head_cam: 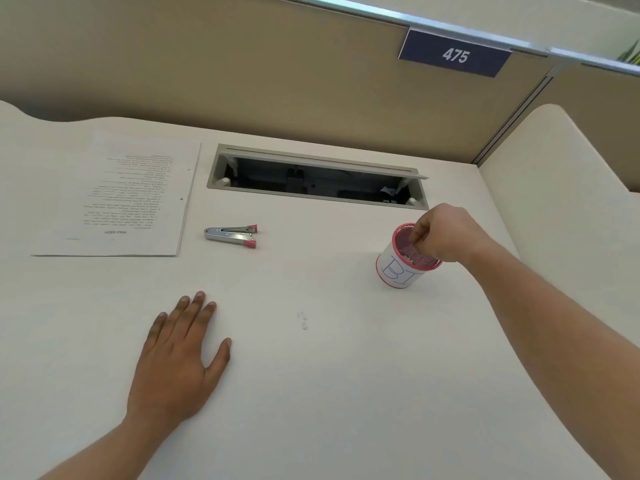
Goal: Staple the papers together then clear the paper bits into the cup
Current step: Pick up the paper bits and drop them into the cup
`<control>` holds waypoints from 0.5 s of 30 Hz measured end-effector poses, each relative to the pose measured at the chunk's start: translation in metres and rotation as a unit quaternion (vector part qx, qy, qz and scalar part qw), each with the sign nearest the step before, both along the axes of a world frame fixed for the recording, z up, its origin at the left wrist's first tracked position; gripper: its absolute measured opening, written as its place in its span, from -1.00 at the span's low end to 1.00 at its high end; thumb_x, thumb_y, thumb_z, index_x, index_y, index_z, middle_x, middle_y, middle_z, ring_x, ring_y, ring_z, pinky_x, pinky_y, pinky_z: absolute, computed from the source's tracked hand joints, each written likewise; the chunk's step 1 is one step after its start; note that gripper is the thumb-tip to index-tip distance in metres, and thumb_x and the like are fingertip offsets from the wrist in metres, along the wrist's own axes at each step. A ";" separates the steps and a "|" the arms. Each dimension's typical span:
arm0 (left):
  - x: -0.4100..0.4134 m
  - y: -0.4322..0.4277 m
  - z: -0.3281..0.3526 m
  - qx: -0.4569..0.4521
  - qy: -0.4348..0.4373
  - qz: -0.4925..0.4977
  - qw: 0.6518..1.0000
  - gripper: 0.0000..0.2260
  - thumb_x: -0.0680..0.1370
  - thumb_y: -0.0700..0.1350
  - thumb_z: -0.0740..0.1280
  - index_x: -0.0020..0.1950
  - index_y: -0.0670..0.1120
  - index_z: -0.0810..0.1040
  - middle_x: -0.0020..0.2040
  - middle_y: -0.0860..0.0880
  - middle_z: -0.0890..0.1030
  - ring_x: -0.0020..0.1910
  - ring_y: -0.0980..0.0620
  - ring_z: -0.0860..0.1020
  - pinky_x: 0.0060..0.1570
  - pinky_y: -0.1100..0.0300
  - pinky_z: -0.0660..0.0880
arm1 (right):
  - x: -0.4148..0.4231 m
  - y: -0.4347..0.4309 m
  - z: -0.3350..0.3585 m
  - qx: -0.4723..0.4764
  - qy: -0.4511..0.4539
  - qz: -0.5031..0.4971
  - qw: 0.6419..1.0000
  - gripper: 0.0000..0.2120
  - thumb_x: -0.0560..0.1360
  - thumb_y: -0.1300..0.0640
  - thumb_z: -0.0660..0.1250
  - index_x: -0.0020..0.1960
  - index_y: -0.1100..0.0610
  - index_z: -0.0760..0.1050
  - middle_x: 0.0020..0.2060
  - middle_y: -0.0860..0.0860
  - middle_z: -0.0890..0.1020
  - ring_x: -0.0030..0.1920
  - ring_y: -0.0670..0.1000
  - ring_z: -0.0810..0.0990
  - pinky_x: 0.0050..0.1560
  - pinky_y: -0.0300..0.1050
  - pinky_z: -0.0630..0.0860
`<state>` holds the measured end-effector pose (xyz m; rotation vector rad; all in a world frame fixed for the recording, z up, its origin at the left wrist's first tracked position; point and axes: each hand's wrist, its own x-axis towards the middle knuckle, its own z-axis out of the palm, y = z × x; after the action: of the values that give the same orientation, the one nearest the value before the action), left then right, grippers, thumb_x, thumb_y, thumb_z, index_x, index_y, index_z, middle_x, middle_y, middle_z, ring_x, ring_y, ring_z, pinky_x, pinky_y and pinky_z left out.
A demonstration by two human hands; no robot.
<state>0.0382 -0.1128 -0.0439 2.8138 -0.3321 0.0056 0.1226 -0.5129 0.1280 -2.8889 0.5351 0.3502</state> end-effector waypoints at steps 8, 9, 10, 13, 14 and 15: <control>0.000 -0.002 0.004 -0.002 -0.006 -0.002 1.000 -0.39 0.58 0.22 0.07 0.53 -0.07 0.36 0.58 -0.04 0.31 0.58 -0.02 0.23 0.56 -0.03 0.09 | -0.009 0.026 0.010 0.079 -0.122 -0.018 0.989 -0.84 0.43 0.26 0.35 -0.14 0.05 0.66 -0.12 0.03 0.65 -0.05 0.08 0.57 -0.13 -0.10 0.54; 0.000 -0.002 0.005 -0.002 -0.007 -0.002 1.000 -0.39 0.58 0.22 0.07 0.53 -0.07 0.35 0.59 -0.03 0.30 0.58 -0.02 0.22 0.56 -0.03 0.08 | -0.013 0.037 0.009 0.108 -0.119 -0.006 0.987 -0.85 0.44 0.26 0.36 -0.13 0.06 0.67 -0.16 0.00 0.65 -0.08 0.04 0.58 -0.14 -0.16 0.51; 0.000 -0.002 0.005 -0.001 -0.006 -0.001 1.000 -0.39 0.58 0.22 0.07 0.53 -0.07 0.35 0.59 -0.03 0.30 0.59 -0.02 0.22 0.57 -0.03 0.08 | -0.018 0.050 0.005 0.135 -0.109 0.012 0.985 -0.85 0.44 0.27 0.38 -0.13 0.06 0.67 -0.20 -0.02 0.66 -0.11 0.00 0.61 -0.13 -0.19 0.51; -0.001 -0.002 0.006 -0.003 -0.002 0.002 1.000 -0.39 0.58 0.23 0.06 0.54 -0.06 0.34 0.59 -0.02 0.28 0.59 -0.01 0.20 0.57 0.00 0.04 | -0.034 0.089 -0.022 0.166 -0.053 0.086 0.981 -0.81 0.46 0.30 0.36 -0.09 0.06 0.68 -0.18 -0.05 0.70 -0.14 -0.06 0.65 -0.08 -0.21 0.56; -0.001 -0.002 0.006 -0.003 -0.001 0.003 1.000 -0.39 0.58 0.23 0.06 0.54 -0.06 0.33 0.60 -0.02 0.28 0.59 0.00 0.20 0.57 0.00 0.04 | -0.039 0.100 -0.035 0.164 -0.035 0.112 0.979 -0.77 0.46 0.31 0.32 -0.05 0.07 0.68 -0.14 -0.04 0.71 -0.12 -0.05 0.65 -0.06 -0.22 0.55; -0.001 -0.001 0.005 -0.003 0.000 0.004 1.000 -0.39 0.58 0.23 0.06 0.54 -0.06 0.33 0.60 -0.02 0.27 0.60 0.00 0.19 0.57 -0.01 0.04 | -0.043 0.110 -0.049 0.161 -0.020 0.134 0.978 -0.73 0.47 0.33 0.27 -0.01 0.08 0.68 -0.08 -0.02 0.71 -0.06 -0.03 0.65 -0.02 -0.20 0.55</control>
<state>0.0371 -0.1142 -0.0386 2.8094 -0.3214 0.0087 0.0798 -0.4029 0.0790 -2.6426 0.0695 0.3758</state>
